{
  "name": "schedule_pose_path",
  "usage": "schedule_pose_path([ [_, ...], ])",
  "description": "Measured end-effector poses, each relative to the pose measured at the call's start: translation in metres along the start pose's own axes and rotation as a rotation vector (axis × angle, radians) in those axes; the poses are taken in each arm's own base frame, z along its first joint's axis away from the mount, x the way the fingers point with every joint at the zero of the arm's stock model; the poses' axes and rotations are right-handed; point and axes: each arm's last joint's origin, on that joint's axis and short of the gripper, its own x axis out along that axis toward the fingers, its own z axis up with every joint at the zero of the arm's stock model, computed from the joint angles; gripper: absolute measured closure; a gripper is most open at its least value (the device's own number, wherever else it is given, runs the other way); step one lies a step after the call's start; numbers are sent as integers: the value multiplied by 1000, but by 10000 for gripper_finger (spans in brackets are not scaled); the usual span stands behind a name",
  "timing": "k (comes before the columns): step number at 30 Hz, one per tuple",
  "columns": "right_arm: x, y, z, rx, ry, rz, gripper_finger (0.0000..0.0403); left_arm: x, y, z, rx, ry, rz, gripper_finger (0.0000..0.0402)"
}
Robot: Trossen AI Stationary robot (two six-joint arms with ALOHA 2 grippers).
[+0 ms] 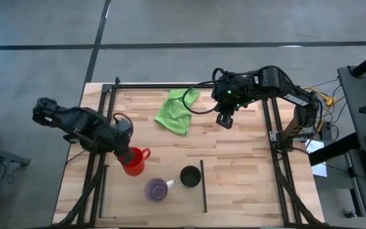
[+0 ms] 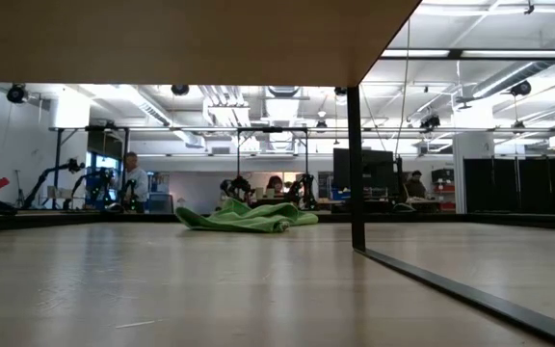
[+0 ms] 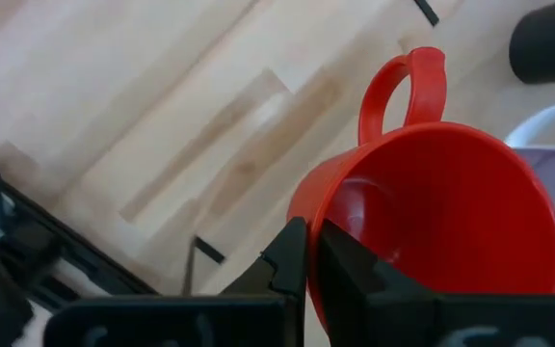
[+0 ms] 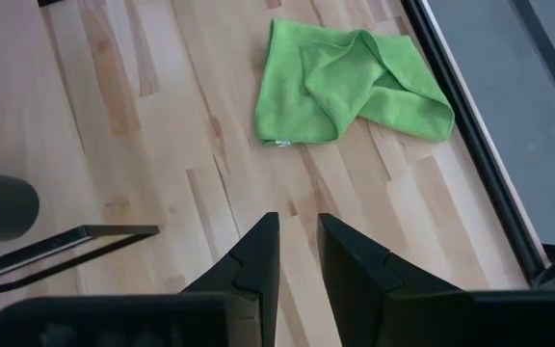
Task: Stack small to large cups/mugs on shelf
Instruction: Put the red mug on the shelf
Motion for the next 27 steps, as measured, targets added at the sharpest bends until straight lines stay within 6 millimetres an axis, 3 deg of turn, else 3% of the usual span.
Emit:
schedule_pose_path([
  [19,-5,-1,-2,-25,-12,2,335,29,-42,-61,-68,100,99,402],
  [27,-10,-2,-4,-42,-24,4,335,40,-52,-79,-79,82,140,401],
])
